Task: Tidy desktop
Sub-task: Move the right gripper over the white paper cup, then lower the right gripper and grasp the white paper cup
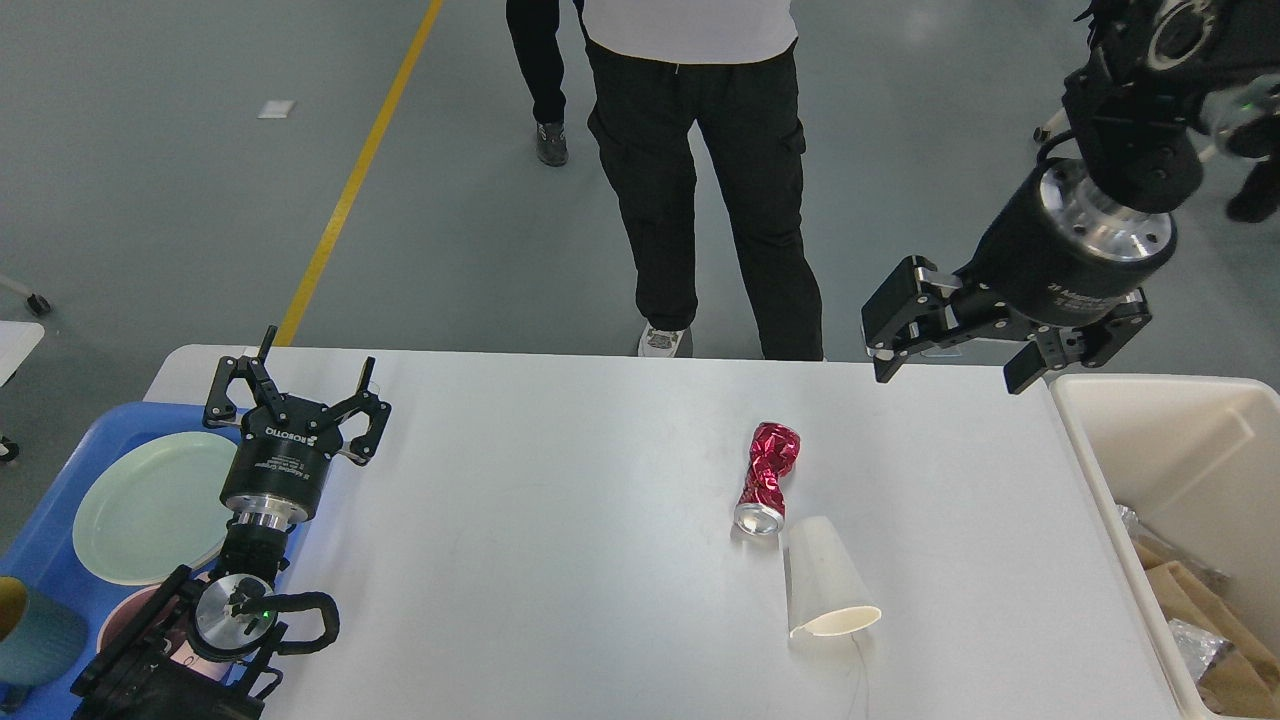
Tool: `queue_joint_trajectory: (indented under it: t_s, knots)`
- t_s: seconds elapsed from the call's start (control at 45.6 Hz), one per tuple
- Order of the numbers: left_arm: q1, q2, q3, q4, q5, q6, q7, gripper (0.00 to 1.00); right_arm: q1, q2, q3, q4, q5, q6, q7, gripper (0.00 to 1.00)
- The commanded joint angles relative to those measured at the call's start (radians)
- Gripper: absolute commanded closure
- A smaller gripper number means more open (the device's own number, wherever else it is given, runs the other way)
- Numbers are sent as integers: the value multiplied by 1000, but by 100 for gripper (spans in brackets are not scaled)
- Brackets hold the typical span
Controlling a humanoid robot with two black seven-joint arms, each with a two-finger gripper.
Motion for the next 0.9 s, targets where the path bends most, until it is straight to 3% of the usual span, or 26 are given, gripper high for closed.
queue_joint_trajectory:
  t_s: [0.0, 0.219, 0.635, 0.876]
  knots:
    - [-1, 0, 0, 0, 0, 0, 0, 4, -135, 39, 57, -11, -2, -93, -1, 0]
    - [1, 0, 0, 0, 0, 0, 0, 4, -413, 108, 143, -119, -7, -291, -24, 0]
    - [1, 0, 0, 0, 0, -2, 0, 4, -887, 275, 143, -483, -20, -399, -24, 0]
    - [1, 0, 0, 0, 0, -2, 0, 4, -1001, 306, 146, -568, -96, -442, -24, 0]
